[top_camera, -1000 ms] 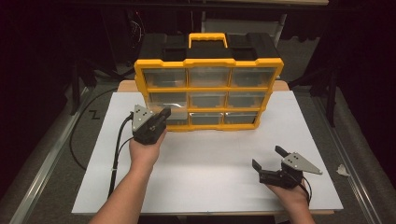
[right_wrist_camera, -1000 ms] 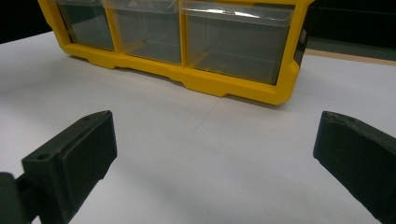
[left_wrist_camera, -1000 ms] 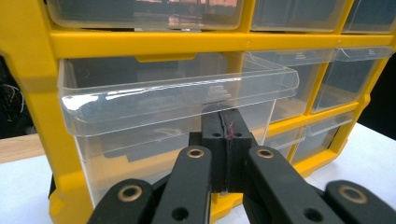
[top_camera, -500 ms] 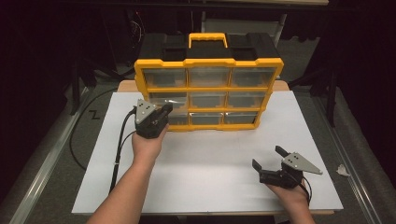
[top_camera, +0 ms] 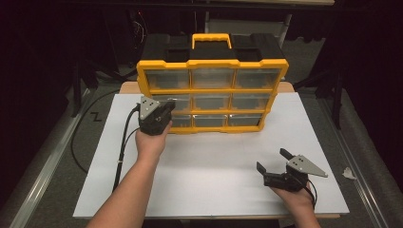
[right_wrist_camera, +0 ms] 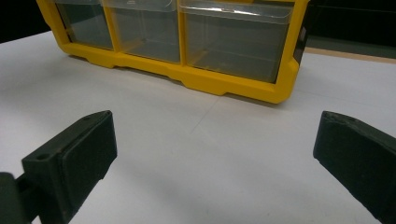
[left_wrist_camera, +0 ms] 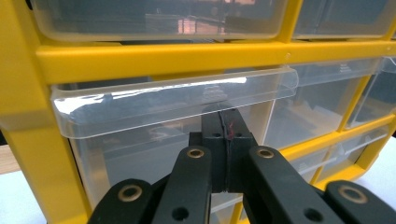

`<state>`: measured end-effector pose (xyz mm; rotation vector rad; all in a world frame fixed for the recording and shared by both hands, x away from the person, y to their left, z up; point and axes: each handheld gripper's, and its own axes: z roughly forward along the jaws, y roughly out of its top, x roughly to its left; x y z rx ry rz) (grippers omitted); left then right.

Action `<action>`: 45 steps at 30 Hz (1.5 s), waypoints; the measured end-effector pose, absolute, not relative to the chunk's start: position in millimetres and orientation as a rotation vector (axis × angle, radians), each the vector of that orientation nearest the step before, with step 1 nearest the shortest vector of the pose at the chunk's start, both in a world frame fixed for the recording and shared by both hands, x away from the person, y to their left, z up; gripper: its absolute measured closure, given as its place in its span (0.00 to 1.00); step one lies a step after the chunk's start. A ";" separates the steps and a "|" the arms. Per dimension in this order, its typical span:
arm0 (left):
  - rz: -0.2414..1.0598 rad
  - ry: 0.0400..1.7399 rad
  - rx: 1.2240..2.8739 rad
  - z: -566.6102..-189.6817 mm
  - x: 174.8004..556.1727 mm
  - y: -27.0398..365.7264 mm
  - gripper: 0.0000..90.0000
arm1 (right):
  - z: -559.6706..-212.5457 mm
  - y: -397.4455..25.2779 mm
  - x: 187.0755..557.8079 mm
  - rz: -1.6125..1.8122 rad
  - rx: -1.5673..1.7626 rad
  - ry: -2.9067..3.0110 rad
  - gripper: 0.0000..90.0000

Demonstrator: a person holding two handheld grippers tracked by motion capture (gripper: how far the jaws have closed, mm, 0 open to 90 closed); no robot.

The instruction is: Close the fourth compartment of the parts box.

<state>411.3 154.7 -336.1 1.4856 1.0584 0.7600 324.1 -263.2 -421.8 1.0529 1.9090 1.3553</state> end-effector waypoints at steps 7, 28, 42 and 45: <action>0.773 1.069 1.492 -335.5 418.2 155.1 1.00 | -422.1 -263.9 324.3 1.356 1.056 1.908 0.01; 0.730 1.031 1.505 -337.1 400.4 161.7 1.00 | -422.5 -263.4 324.5 1.356 1.058 1.908 0.01; 0.676 1.014 1.581 -377.3 370.3 168.7 0.99 | -422.2 -260.5 322.3 1.350 1.048 1.914 0.01; 0.656 1.015 1.593 -387.4 365.3 171.0 0.98 | -422.7 -261.2 321.7 1.349 1.049 1.913 0.01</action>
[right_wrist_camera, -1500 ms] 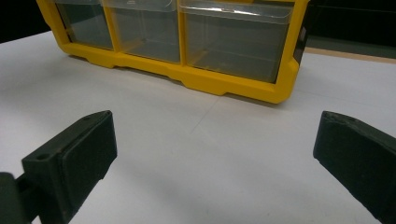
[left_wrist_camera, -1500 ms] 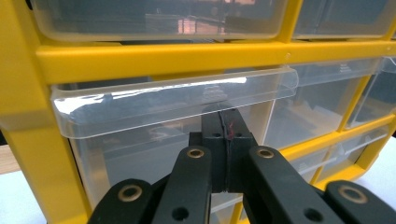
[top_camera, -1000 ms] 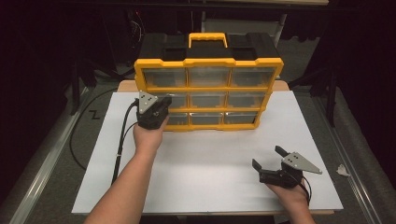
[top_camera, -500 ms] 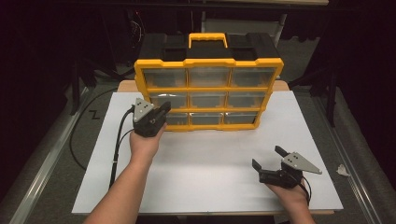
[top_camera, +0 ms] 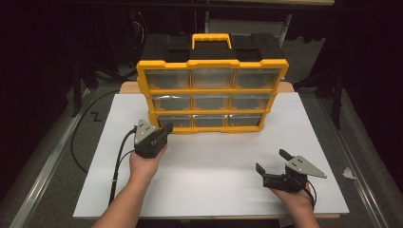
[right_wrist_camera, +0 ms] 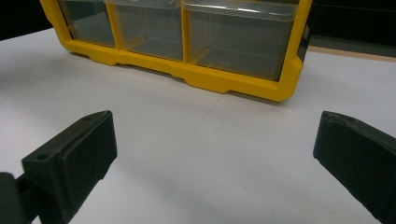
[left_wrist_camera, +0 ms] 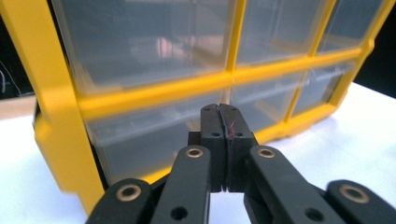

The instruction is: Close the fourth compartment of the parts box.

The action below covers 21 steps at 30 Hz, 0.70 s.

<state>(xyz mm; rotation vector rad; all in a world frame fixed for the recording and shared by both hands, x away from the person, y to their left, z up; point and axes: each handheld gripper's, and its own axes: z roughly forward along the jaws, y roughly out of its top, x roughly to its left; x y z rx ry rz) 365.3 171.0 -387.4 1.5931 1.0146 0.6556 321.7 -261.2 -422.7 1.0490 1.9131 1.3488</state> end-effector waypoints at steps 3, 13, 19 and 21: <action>0.642 0.997 1.614 -395.0 357.7 172.7 0.96 | -423.2 -262.2 321.4 1.347 1.057 1.916 0.01; 0.632 0.969 1.672 -401.6 321.9 203.5 0.83 | -424.0 -263.6 320.8 1.341 1.062 1.915 0.01; 0.671 0.967 1.667 -409.2 298.4 226.9 0.67 | -423.0 -261.8 318.5 1.346 1.054 1.919 0.01; 0.674 0.977 1.645 -415.0 291.7 233.9 0.56 | -422.6 -260.6 317.5 1.345 1.055 1.919 0.01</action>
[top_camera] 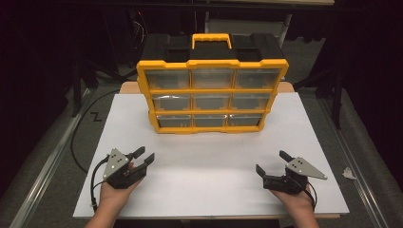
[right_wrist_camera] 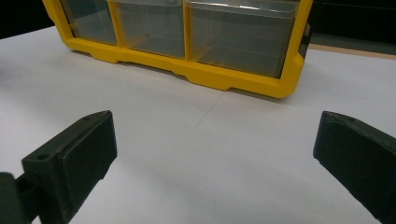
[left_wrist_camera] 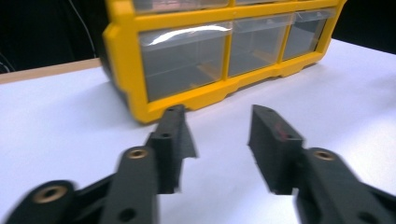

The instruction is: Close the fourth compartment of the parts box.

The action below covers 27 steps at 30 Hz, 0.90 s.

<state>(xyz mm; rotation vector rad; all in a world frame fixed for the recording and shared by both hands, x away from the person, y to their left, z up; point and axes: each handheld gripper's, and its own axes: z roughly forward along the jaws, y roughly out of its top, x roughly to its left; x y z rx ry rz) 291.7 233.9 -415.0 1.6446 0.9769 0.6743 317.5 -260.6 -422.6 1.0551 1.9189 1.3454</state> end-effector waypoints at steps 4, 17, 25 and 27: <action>0.670 0.975 1.656 -420.7 284.9 242.4 0.43 | -421.0 -260.1 317.0 1.349 1.056 1.913 0.01; 0.707 1.017 1.664 -423.6 291.0 242.3 0.00 | -417.5 -264.6 314.2 1.366 1.064 1.894 0.01; 0.673 1.006 1.671 -424.8 290.5 241.8 0.03 | -418.8 -264.3 316.2 1.362 1.050 1.909 0.01; 0.675 1.010 1.664 -424.5 290.0 243.1 0.03 | -418.7 -264.2 316.2 1.361 1.048 1.913 0.01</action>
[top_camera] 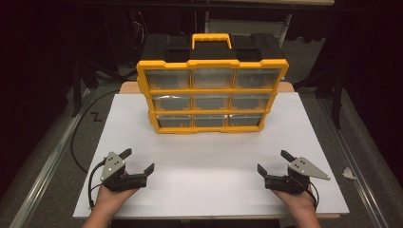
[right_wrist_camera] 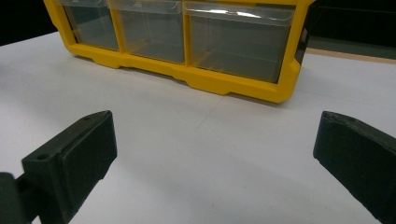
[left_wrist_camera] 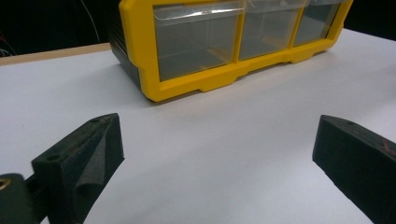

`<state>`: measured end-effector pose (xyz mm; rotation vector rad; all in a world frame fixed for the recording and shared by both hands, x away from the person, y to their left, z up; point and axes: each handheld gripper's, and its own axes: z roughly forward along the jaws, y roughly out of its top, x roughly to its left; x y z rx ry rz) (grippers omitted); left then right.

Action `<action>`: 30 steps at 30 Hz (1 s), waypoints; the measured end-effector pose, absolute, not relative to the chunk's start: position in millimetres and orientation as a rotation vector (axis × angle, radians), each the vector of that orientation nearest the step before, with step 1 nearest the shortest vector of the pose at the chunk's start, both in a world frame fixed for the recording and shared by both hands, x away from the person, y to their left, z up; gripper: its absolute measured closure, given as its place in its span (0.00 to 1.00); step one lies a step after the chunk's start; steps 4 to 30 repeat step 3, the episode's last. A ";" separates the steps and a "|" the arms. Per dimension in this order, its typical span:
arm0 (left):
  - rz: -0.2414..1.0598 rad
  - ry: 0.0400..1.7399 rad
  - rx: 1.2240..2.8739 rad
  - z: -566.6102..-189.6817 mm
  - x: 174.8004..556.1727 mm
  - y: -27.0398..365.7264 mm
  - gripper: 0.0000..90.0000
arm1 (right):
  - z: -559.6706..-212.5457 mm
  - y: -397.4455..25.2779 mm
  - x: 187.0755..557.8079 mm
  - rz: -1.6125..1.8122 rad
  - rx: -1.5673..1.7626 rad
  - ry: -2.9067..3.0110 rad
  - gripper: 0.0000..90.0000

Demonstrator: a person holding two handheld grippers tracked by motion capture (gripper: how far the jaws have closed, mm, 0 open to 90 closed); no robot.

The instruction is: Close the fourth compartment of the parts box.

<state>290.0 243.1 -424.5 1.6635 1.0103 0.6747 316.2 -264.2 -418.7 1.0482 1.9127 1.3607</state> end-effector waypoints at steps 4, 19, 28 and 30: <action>0.676 1.013 1.664 -424.6 289.5 244.5 0.03 | -418.6 -263.6 316.5 1.359 1.046 1.914 0.01; 0.676 1.013 1.664 -424.6 289.5 244.5 0.03 | -418.6 -263.6 316.5 1.359 1.046 1.914 0.01; 0.676 1.013 1.664 -424.6 289.5 244.5 0.03 | -418.6 -263.6 316.5 1.359 1.046 1.914 0.01; 0.676 1.013 1.664 -424.6 289.5 244.5 0.03 | -418.6 -263.6 316.5 1.359 1.046 1.914 0.01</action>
